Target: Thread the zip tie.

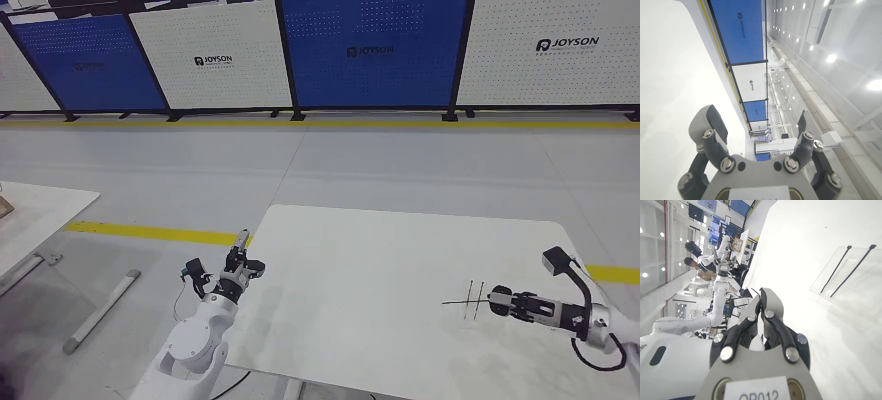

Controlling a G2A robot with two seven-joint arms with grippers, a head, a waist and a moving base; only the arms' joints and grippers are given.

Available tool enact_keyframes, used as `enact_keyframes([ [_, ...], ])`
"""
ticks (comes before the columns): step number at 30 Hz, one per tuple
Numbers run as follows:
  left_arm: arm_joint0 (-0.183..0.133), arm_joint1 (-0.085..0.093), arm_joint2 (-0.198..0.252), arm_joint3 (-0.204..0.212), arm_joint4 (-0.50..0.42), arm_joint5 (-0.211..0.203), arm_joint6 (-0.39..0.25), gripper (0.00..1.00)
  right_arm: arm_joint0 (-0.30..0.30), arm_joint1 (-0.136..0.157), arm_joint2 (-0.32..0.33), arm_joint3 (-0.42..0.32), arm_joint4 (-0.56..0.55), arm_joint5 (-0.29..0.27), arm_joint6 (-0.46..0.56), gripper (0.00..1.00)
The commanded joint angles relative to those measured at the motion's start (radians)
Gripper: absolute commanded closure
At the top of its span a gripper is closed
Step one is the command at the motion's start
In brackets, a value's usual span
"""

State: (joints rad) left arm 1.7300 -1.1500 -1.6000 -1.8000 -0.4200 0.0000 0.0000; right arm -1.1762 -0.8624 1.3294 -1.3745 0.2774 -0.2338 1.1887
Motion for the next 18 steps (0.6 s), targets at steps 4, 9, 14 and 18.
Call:
enact_keyframes([
  [4,0.0,0.0,0.0,0.0,0.0,0.0,0.0,0.0,0.0,0.0,0.0,0.0,0.0,0.0,0.0,1.0],
  [9,0.0,0.0,0.0,0.0,0.0,0.0,0.0,0.0,0.0,0.0,0.0,0.0,0.0,0.0,0.0,1.0],
  [14,0.0,0.0,0.0,0.0,0.0,0.0,0.0,0.0,-0.011,-0.003,-0.004,-0.022,0.008,-0.022,-0.037,1.0],
  [18,0.0,0.0,0.0,0.0,0.0,0.0,0.0,0.0,-0.043,-0.008,0.006,-0.105,0.008,-0.106,-0.128,1.0],
])
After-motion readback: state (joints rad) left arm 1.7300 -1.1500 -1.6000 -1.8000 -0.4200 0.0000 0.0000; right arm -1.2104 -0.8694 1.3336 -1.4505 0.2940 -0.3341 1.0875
